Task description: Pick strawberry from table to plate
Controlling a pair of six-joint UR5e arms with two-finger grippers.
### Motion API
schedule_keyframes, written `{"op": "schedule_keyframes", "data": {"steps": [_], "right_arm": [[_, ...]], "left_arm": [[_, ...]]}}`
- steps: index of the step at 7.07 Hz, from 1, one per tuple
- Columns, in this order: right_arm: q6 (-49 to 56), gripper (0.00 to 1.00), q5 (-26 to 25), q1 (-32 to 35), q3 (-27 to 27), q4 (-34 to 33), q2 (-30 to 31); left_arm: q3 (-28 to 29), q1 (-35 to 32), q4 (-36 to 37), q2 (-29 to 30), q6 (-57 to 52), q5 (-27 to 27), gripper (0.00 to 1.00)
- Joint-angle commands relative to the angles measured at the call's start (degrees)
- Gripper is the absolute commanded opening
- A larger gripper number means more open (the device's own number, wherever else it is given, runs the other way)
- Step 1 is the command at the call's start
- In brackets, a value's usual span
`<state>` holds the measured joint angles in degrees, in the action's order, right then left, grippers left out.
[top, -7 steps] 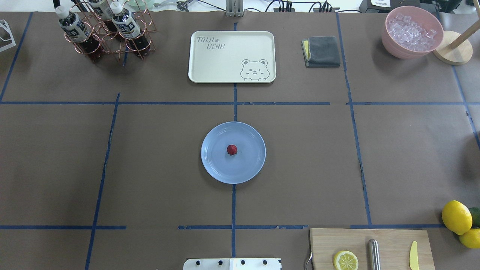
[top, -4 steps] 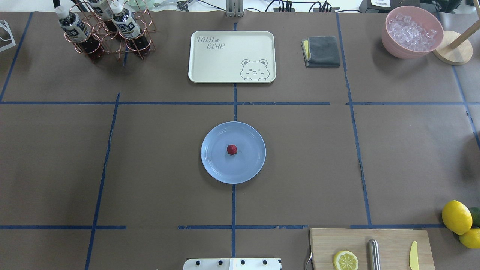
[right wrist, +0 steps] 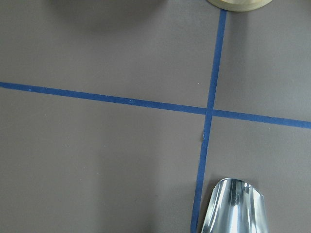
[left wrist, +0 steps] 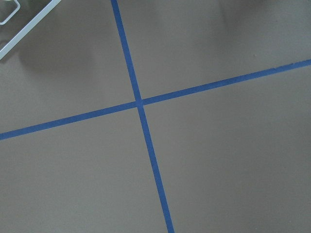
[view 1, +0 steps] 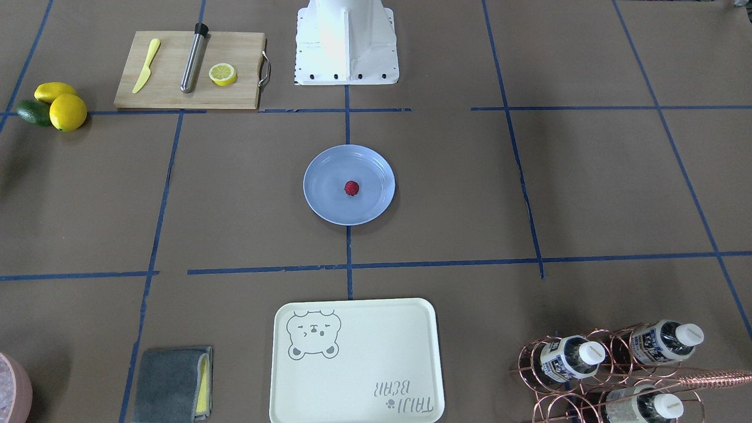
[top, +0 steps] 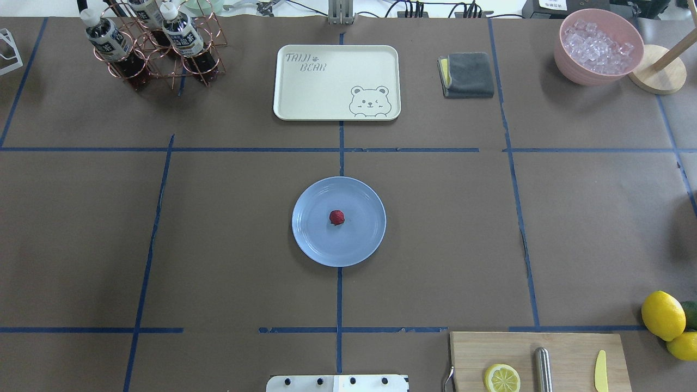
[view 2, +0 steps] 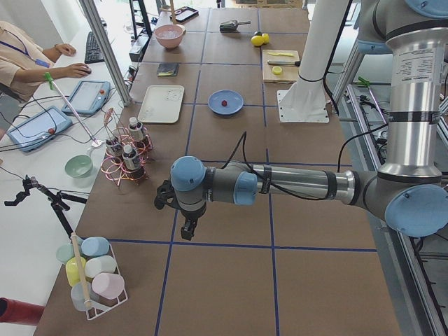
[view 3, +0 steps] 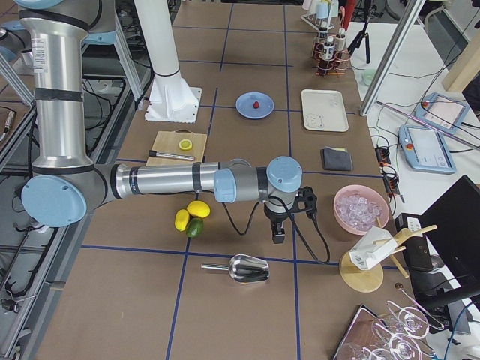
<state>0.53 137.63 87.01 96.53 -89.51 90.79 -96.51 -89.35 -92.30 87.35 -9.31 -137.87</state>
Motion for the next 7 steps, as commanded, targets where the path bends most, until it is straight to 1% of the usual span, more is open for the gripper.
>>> {"op": "schedule_keyframes", "data": {"steps": [1,7], "right_arm": [[0.0,1.0,0.0,0.0,0.1,0.0,0.0],[0.0,1.0,0.0,0.0,-0.1,-0.1,0.2]], "left_arm": [[-0.4,0.0,0.0,-0.2,0.2,0.0,1.0],[-1.0,0.0,0.0,-0.2,0.3,-0.3,1.0]]}}
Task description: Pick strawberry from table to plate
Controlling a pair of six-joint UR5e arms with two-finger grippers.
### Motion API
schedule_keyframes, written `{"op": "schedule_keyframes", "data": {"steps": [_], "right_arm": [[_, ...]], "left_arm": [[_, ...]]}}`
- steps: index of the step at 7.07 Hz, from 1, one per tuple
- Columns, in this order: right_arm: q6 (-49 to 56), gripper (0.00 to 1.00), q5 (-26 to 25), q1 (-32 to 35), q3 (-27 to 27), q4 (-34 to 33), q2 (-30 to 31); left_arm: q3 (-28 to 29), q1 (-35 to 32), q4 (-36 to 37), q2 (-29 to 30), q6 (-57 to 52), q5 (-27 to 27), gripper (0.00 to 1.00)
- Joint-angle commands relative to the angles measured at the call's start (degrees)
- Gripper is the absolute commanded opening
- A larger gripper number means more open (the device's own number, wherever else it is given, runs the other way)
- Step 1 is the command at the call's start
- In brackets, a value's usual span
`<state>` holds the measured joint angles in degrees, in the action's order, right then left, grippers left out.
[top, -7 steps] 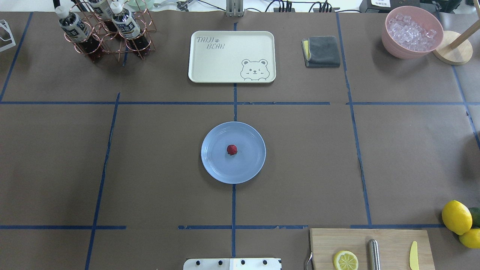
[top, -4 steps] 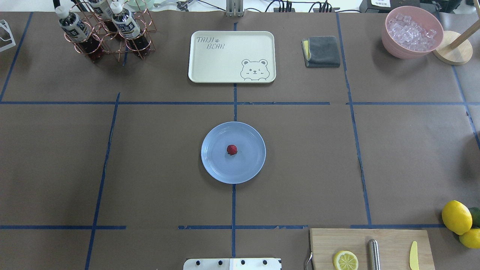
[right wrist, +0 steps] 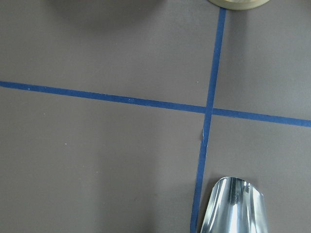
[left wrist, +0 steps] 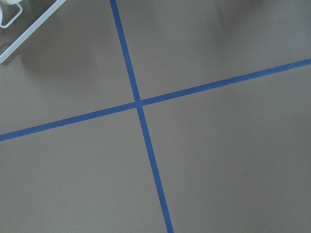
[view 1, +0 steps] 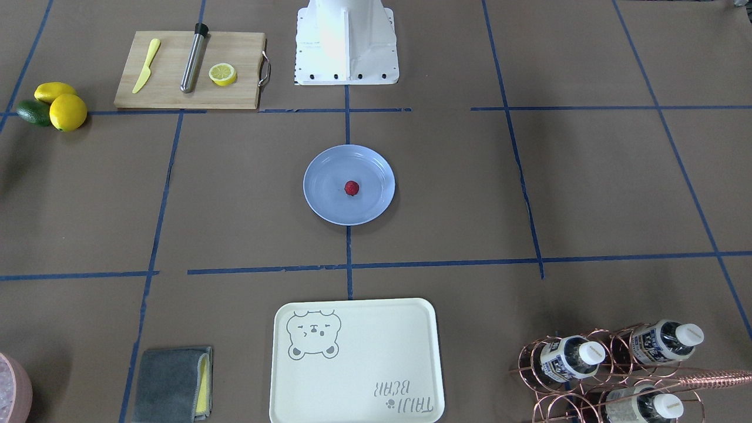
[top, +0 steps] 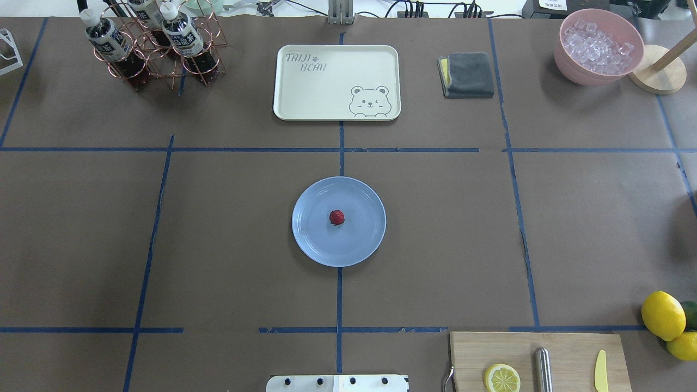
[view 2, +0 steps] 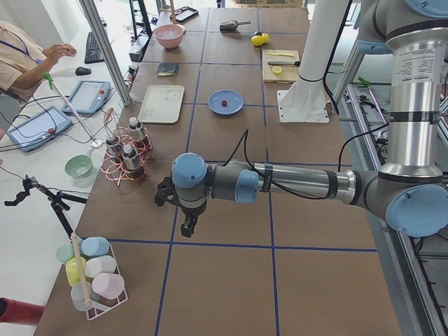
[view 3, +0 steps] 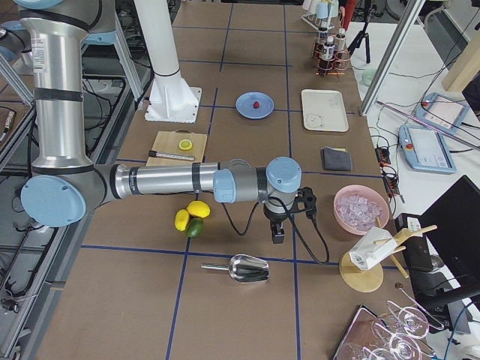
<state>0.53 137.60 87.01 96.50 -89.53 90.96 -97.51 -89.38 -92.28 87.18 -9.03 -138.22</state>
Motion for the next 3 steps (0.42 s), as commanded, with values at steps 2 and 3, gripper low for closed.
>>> {"op": "schedule_keyframes", "data": {"steps": [2,3], "right_arm": [[0.0,1.0,0.0,0.0,-0.2,0.0,0.0],[0.0,1.0,0.0,0.0,-0.3,0.0,0.0]], "left_arm": [[-0.1,0.0,-0.1,0.1,0.0,0.0,1.0],[-0.1,0.0,-0.1,0.2,0.1,-0.2,1.0]]}}
